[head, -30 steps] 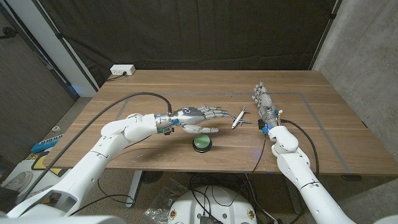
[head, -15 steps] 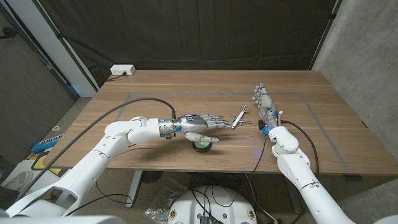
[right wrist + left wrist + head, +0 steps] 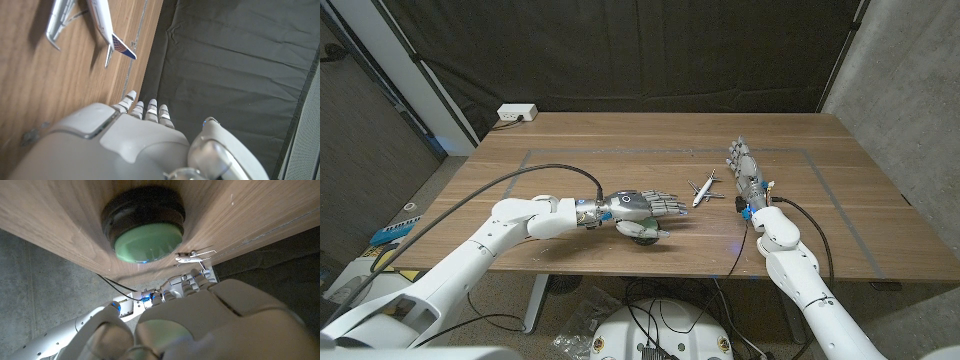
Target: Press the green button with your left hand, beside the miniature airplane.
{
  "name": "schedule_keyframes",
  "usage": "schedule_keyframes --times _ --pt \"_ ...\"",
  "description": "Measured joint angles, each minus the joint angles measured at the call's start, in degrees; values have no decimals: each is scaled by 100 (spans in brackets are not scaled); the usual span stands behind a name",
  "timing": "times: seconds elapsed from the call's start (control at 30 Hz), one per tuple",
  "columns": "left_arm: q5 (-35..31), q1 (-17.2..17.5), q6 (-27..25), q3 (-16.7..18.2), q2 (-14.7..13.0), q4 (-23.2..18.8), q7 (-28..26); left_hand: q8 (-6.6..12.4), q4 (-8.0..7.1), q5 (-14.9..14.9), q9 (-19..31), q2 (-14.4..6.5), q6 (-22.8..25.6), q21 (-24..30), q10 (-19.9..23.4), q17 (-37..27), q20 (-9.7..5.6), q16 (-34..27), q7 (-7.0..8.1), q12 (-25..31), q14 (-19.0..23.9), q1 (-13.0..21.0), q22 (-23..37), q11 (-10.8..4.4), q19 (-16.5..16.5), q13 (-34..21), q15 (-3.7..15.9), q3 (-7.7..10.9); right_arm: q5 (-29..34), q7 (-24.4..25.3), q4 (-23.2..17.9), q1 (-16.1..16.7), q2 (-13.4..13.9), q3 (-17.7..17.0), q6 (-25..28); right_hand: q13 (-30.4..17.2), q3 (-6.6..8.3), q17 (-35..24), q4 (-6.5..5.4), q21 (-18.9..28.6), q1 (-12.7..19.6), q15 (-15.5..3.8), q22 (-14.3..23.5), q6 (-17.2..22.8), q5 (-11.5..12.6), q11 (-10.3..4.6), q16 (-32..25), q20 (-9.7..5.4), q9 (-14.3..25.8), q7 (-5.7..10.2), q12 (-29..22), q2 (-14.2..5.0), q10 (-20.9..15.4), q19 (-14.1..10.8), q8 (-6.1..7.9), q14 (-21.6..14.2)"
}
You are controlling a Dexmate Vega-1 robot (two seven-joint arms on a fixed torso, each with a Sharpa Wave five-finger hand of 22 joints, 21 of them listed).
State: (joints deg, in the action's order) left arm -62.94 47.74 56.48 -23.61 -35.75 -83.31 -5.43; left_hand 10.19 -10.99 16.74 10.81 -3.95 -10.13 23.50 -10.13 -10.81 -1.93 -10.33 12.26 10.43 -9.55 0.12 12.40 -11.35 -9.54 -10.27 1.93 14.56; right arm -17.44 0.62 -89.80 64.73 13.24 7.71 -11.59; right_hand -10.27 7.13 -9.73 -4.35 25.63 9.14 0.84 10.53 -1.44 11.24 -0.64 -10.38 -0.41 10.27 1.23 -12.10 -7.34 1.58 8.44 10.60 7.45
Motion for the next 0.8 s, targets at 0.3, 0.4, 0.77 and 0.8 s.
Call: schedule_keyframes --times 0.3,0.4,0.77,0.8 --pt "-429 -144 -247 -375 -102 254 -921 0 0 -22 0 0 0 0 21 0 0 0 0 0 0 0 27 20 0 0 0 0 52 46 -46 34 13 35 45 0 0 0 0 -20 0 0 0 0 0 0 0 0 0 0 0 0 0 0 0 0" --pt "-634 -255 -385 -704 -178 385 -1268 0 0 -22 0 0 0 0 21 0 0 0 0 0 0 0 27 20 0 0 0 0 88 76 -49 35 14 45 71 0 0 0 0 -22 0 0 0 0 0 0 0 0 0 0 0 0 0 0 0 0" --pt "-1020 -603 -967 -1435 -284 648 -1882 0 -1 -21 -1 0 0 0 21 0 0 -1 0 0 0 1 27 21 0 1 0 2 160 135 -50 13 8 81 79 0 0 0 0 -19 0 0 -1 0 0 0 0 0 -1 0 0 0 0 0 0 0" --pt "-1011 -664 -990 -1542 -298 674 -1846 0 -17 -21 -1 0 0 0 21 0 0 -1 0 0 0 1 27 20 0 0 0 17 168 147 -51 6 8 81 79 0 0 0 0 -19 0 0 -1 0 0 0 0 0 0 0 0 0 0 0 0 0"
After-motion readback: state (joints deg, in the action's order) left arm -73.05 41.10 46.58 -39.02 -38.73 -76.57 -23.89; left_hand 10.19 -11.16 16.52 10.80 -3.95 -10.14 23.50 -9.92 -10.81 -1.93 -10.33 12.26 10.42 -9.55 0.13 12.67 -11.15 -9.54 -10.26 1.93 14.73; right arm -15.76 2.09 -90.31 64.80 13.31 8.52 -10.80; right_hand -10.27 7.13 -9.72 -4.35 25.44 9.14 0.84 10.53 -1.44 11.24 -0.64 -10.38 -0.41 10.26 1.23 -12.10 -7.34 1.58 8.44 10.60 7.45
